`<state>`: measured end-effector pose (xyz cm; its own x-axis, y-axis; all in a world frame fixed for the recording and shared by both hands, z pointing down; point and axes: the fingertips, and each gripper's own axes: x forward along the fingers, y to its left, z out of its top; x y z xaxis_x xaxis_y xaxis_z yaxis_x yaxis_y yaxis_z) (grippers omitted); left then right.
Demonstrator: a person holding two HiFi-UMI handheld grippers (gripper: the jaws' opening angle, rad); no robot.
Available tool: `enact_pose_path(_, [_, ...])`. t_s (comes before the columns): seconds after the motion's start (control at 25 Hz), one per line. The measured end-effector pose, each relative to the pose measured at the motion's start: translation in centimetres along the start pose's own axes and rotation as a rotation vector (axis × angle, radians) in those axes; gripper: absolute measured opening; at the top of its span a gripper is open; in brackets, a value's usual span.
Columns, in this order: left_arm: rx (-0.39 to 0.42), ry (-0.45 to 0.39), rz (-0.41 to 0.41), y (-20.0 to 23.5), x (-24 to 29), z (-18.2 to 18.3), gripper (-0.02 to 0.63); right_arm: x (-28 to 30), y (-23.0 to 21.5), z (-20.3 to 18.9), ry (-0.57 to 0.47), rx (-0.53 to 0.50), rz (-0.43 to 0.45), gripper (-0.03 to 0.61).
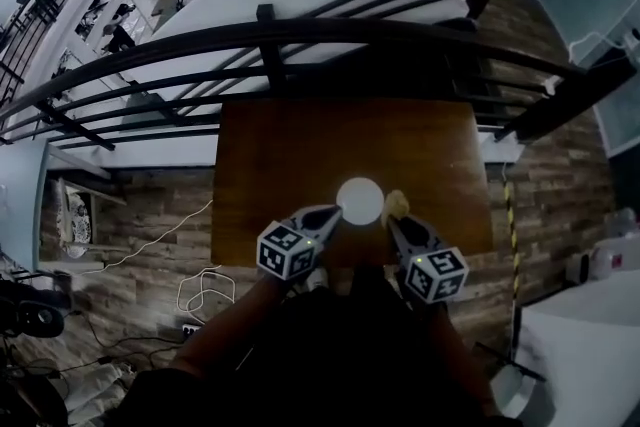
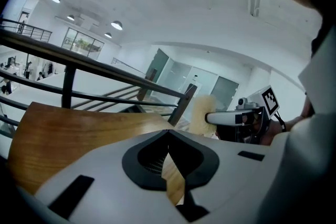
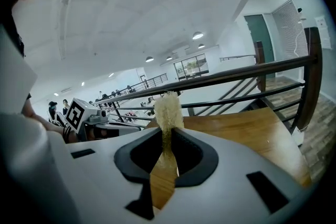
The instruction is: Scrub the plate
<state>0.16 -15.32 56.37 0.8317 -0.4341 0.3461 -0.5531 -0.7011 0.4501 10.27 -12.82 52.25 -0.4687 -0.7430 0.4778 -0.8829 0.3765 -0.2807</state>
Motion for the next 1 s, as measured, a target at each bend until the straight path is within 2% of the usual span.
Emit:
enact_pose_path(0.36, [-0.084,0.034,0.077,3.5,5.9,0.7,0.011,5.7,-6.9,-0.4,0.147,-0.008,0.092,0.055])
enact_pose_path(0.52, [-0.131,0.035,0.068,4.6,8.2,0.3,0.014,8.7,-9.2,-2.6,0.242,-0.003,0.154,0.055])
enact_pose_path(0.64, [-0.183,0.039,0.097,6.6,10.0,-0.8,0.016,10.6,-11.4,-4.1,0.301,0.032,0.178,0.055])
enact_pose_path(0.8, [-0.261,0.101,0.139,9.5,11.5,-3.3,0.025,13.2,-13.8,-6.5,0.374,0.069,0.182,0.055])
enact_pose_path(1.0, [-0.298,0.207,0.147,11.1,12.7,-7.2,0.033,15.5,-14.8,-11.7,0.505,0.022,0.196,0.055])
